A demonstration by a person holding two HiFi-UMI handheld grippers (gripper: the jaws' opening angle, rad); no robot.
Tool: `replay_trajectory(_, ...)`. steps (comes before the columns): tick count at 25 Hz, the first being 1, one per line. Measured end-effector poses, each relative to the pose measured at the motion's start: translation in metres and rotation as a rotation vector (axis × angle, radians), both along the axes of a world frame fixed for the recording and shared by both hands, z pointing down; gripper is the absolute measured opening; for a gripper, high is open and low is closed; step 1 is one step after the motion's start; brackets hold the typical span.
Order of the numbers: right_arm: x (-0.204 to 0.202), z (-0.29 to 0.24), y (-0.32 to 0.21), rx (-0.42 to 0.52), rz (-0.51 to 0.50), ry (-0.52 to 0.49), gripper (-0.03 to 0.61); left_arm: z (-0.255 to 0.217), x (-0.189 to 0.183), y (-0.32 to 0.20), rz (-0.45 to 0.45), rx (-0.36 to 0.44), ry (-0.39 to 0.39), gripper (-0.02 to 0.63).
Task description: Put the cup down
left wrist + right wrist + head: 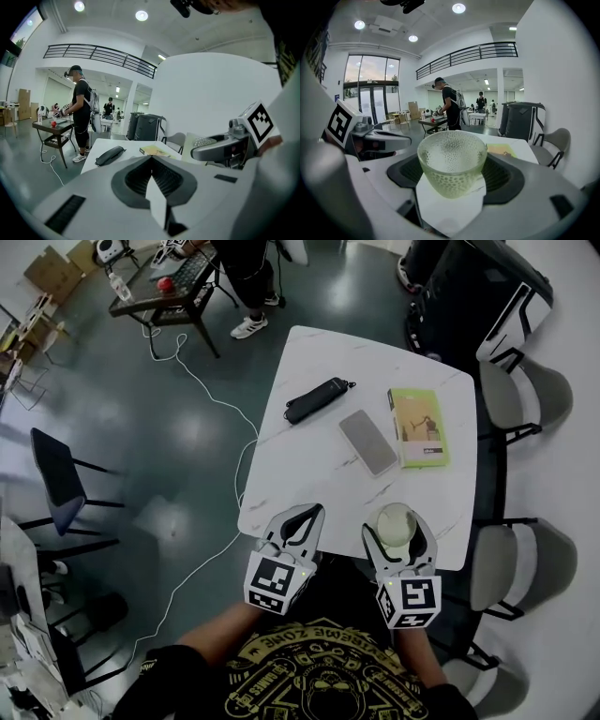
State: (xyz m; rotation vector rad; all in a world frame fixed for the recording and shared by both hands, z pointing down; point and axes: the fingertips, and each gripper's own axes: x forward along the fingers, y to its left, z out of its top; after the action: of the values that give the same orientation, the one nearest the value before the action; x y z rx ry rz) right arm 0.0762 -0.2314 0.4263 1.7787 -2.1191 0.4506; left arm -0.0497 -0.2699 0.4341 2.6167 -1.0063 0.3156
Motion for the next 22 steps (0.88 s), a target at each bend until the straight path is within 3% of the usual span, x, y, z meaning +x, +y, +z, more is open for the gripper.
replay_trajectory(22,0.049,0.05,-0.11,-0.065,-0.063,-0.022,0.38,0.05,0.054,-0.08,-0.047,-0.101,-0.065,0.008)
